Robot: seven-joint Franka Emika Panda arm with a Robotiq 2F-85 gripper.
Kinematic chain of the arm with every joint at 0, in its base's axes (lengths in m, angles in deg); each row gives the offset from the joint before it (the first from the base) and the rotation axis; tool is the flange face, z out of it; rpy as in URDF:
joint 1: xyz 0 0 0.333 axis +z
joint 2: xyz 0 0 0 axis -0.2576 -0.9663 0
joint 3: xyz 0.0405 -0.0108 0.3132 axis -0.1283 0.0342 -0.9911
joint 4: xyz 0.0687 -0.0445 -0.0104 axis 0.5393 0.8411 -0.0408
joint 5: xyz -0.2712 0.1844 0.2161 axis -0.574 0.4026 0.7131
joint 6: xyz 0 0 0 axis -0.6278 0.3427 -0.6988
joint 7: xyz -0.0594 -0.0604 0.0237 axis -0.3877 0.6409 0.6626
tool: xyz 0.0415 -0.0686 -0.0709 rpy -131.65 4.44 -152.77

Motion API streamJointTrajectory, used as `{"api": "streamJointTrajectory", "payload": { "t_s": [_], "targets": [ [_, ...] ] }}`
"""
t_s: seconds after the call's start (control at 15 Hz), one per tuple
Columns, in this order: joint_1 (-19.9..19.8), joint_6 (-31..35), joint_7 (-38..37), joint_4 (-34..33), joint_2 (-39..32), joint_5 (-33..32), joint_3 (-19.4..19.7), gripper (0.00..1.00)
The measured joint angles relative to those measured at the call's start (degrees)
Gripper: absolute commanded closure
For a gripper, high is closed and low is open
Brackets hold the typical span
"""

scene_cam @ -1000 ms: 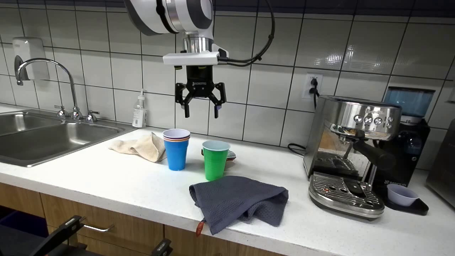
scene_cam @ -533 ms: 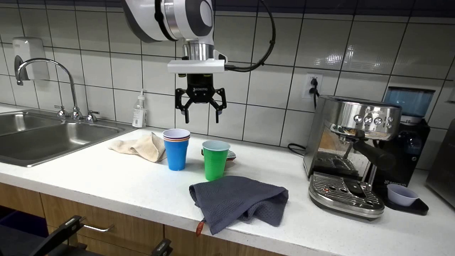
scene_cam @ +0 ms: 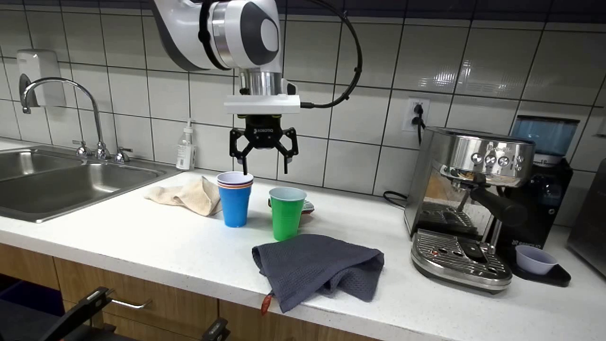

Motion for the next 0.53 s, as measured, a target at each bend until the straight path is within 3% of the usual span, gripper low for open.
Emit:
{"api": "streamJointTrajectory", "payload": {
  "t_s": [0.53],
  "targets": [
    [0.0, 5.0, 2.4, 0.5, -3.5, 0.1, 0.0, 0.0]
  ]
}}
